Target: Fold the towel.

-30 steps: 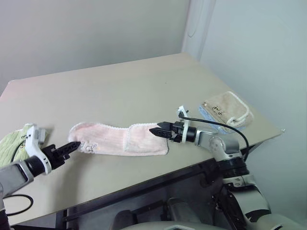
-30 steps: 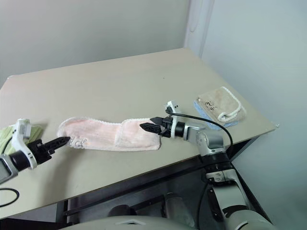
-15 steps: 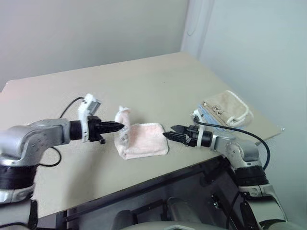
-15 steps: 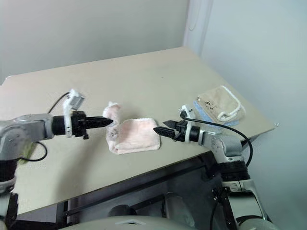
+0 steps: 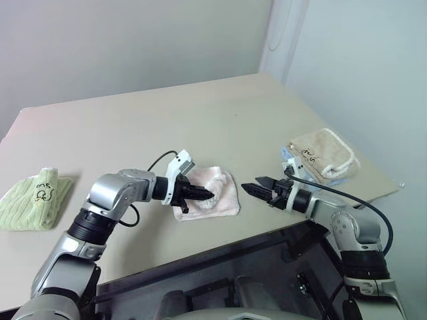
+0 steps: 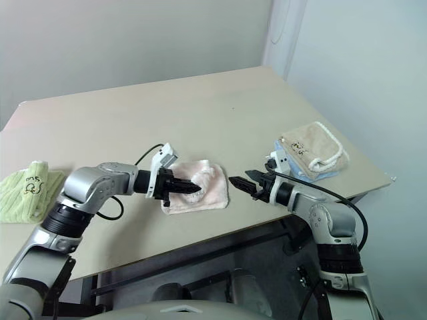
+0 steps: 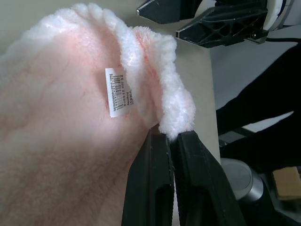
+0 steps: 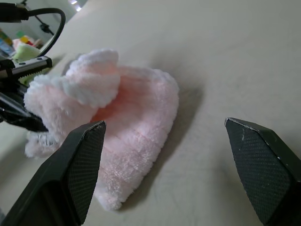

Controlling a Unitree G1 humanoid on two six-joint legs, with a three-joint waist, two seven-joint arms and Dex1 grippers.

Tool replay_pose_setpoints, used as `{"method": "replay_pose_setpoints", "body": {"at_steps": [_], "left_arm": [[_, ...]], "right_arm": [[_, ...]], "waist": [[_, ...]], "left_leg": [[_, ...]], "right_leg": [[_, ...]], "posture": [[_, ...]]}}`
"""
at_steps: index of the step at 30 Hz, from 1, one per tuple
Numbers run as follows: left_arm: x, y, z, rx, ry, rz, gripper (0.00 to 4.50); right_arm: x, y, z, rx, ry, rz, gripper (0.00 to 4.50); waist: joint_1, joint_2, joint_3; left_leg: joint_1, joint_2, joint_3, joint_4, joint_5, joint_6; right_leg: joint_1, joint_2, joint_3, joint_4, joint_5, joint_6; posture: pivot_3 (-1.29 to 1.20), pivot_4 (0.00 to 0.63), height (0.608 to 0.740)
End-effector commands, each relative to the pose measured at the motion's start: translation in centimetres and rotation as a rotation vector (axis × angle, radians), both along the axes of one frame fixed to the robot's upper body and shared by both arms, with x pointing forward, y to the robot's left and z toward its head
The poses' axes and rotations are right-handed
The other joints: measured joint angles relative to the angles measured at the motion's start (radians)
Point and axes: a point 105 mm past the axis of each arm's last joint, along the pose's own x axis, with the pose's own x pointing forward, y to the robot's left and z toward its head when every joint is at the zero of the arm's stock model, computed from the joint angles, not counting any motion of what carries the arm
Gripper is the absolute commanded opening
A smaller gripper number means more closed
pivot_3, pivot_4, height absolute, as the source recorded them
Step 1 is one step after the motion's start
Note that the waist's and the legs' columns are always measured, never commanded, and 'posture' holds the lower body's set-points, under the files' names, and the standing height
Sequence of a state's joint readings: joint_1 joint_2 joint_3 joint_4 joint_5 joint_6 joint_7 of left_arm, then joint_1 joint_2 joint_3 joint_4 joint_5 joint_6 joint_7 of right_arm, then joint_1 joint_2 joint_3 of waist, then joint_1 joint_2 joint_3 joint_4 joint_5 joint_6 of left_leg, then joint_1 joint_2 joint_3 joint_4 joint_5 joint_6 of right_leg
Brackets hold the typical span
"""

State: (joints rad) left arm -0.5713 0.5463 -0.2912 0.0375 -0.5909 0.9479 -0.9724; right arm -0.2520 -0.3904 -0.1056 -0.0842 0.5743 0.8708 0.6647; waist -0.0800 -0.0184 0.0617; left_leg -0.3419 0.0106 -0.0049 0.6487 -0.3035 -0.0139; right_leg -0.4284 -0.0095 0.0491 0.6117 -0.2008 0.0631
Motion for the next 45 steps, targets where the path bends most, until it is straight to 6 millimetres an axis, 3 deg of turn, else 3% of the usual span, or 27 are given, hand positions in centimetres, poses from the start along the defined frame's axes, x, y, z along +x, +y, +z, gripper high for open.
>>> {"method": "replay_pose_setpoints", "body": {"at_steps": [1,6,7,10,16,22,23,24,28,31,34,39,45], "left_arm": [[0.2,-0.9,0.9,-0.008,-0.072,-0.047,0.03],[0.5,-1.6,0.4,-0.023,-0.068,-0.04,0.03],[0.4,-1.7,0.4,-0.028,-0.067,-0.05,0.53],[0.3,-1.9,0.7,-0.051,-0.084,-0.05,1.45],[-0.3,-1.8,2.8,-0.127,-0.206,-0.084,3.58],[1.0,-0.4,6.2,-0.175,-0.345,-0.022,3.58],[1.2,-0.1,6.4,-0.174,-0.359,-0.017,3.62],[1.5,0.5,6.9,-0.181,-0.382,0.008,3.62],[2.4,3.4,8.4,-0.162,-0.535,0.09,2.4],[2.9,5.6,8.2,-0.042,-0.653,0.109,1.25],[3.4,7.1,7.1,0.088,-0.737,0.106,0.17],[4.0,5.7,5.8,0.079,-0.76,0.072,0.03],[2.3,2.9,3.9,0.036,-0.712,-0.081,0.03]], "right_arm": [[0.1,-0.1,1.4,0.01,-0.052,-0.009,4.24],[0.2,-0.5,1.5,-0.003,-0.056,-0.03,4.24],[0.2,-0.5,1.5,-0.004,-0.055,-0.032,4.24],[0.2,-0.5,1.5,-0.003,-0.056,-0.03,4.24],[0.7,-0.9,1.5,-0.006,-0.059,-0.052,4.24],[1.4,-1.6,2.5,0.025,-0.082,-0.071,4.24],[1.3,-1.6,2.8,0.034,-0.088,-0.065,3.87],[1.2,-1.6,4.0,0.082,-0.125,-0.05,3.71],[0.9,-1.1,8.1,0.173,-0.229,0.009,2.31],[0.8,0.6,9.9,0.161,-0.271,0.106,1.16],[1.1,3.0,10.4,0.102,-0.284,0.217,0.06],[3.4,6.5,8.7,-0.076,-0.227,0.32,0.0],[4.6,8.4,5.6,-0.157,-0.104,0.407,0.0]], "waist": [[0.006,0.0,0.0],[0.012,0.0,0.0],[0.012,0.0,0.0],[0.012,0.0,0.0],[0.011,0.0,0.0],[0.011,0.0,0.0],[0.011,0.0,0.0],[0.011,0.0,0.0],[0.009,0.001,0.0],[0.011,0.001,0.0],[0.01,0.001,0.0],[0.014,0.001,0.0],[0.012,0.0,0.0]], "left_leg": [[0.0,0.0,0.0,0.0,0.0,0.0],[0.0,0.0,0.0,0.001,0.0,0.0],[-0.001,0.0,0.0,0.001,0.0,0.0],[0.0,0.0,0.0,0.001,0.0,0.0],[0.0,0.0,0.0,0.001,0.0,0.0],[0.0,0.0,0.0,0.001,0.0,0.0],[0.0,0.0,0.0,0.001,0.0,0.0],[0.0,0.0,0.0,0.001,0.0,0.0],[0.0,0.0,0.0,0.001,0.0,0.0],[0.001,0.0,0.0,0.001,0.0,0.0],[0.002,0.0,0.001,0.001,0.0,0.0],[0.001,0.0,0.0,0.002,0.0,0.0],[-0.002,-0.001,0.0,0.002,0.0,0.0]], "right_leg": [[0.0,0.0,0.0,0.0,0.0,0.0],[0.0,0.0,0.0,0.0,0.0,0.0],[0.0,0.0,0.0,0.0,0.0,0.0],[0.0,0.0,0.0,0.0,0.0,0.0],[0.0,0.0,0.0,0.001,0.0,0.0],[0.001,0.0,0.0,0.001,0.0,0.0],[0.001,0.0,0.0,0.001,0.0,0.0],[0.001,0.0,0.0,0.001,0.0,0.0],[0.001,0.0,0.0,0.001,0.0,0.0],[0.001,0.0,0.0,0.002,0.0,0.0],[0.001,0.0,0.001,0.002,0.0,0.0],[0.002,0.0,0.0,0.002,0.0,0.0],[0.0,-0.001,0.001,0.001,0.002,0.0]], "posture": [[0.0,0.0,0.74],[0.0,0.0,0.74],[0.0,0.0,0.74],[0.0,0.0,0.74],[0.0,0.0,0.74],[0.0,0.0,0.74],[0.0,0.0,0.74],[0.0,0.0,0.74],[0.0,0.0,0.74],[0.0,0.0,0.74],[0.0,0.0,0.74],[0.0,0.0,0.74],[0.0,0.0,0.74]]}}
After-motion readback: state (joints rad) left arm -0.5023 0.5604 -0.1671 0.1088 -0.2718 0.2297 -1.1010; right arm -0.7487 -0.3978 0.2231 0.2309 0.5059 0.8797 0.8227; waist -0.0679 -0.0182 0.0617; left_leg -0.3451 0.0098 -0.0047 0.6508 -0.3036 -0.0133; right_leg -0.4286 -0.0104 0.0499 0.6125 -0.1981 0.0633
